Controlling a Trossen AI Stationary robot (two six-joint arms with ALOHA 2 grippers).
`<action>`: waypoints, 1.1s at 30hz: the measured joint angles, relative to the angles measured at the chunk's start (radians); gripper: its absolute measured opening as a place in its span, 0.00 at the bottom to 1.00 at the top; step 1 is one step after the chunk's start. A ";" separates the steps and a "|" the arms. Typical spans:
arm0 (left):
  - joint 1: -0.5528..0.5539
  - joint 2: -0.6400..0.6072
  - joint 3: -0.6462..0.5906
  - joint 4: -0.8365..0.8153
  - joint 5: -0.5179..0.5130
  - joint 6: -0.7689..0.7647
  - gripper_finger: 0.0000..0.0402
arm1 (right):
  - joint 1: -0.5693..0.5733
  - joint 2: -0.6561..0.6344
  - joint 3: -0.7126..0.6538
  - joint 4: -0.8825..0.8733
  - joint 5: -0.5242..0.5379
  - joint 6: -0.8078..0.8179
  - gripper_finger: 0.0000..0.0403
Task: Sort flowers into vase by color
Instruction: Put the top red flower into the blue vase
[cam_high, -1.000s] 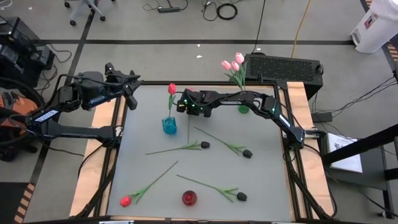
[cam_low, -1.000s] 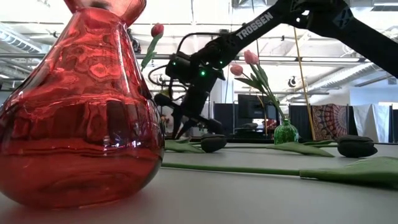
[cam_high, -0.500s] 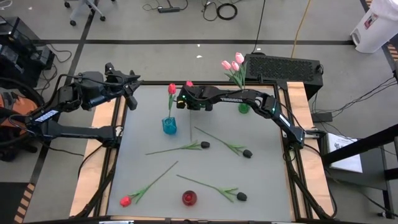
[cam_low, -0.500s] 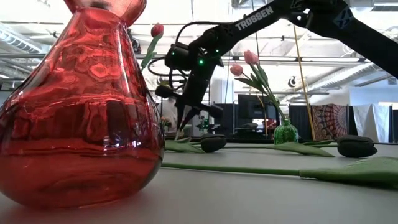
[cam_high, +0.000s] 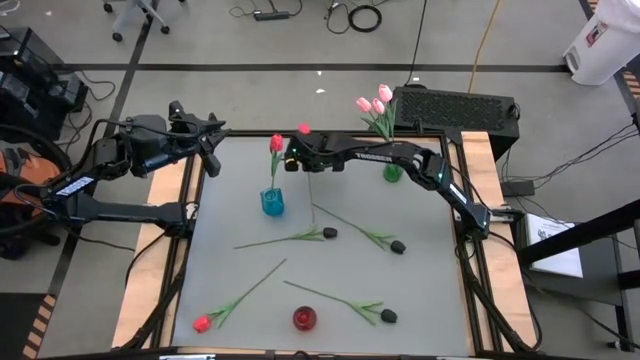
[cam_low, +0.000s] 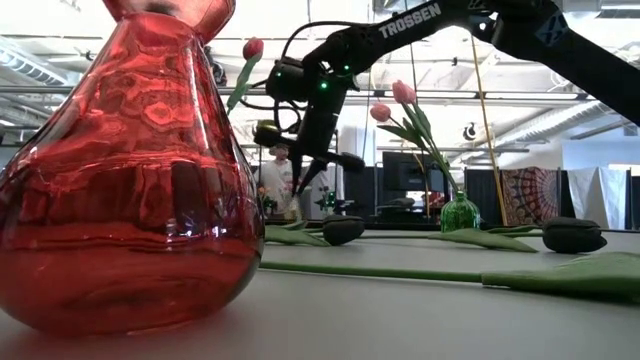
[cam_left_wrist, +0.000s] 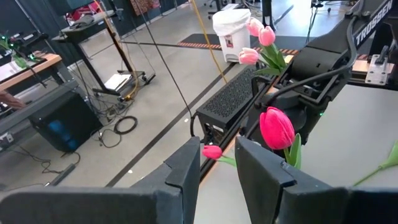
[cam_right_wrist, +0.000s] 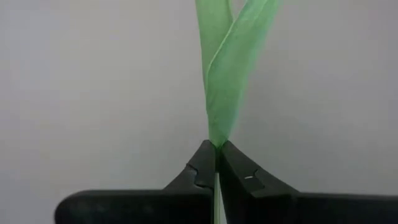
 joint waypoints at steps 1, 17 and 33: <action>0.000 0.000 0.000 0.000 0.000 0.000 0.27 | -0.001 0.000 0.005 -0.020 0.000 -0.004 0.00; 0.000 0.000 0.000 0.000 0.000 0.000 0.27 | -0.014 -0.179 0.008 -0.144 0.160 -0.106 0.00; 0.000 0.000 0.000 0.001 0.000 -0.001 0.27 | -0.011 -0.371 0.008 -0.233 0.254 -0.177 0.00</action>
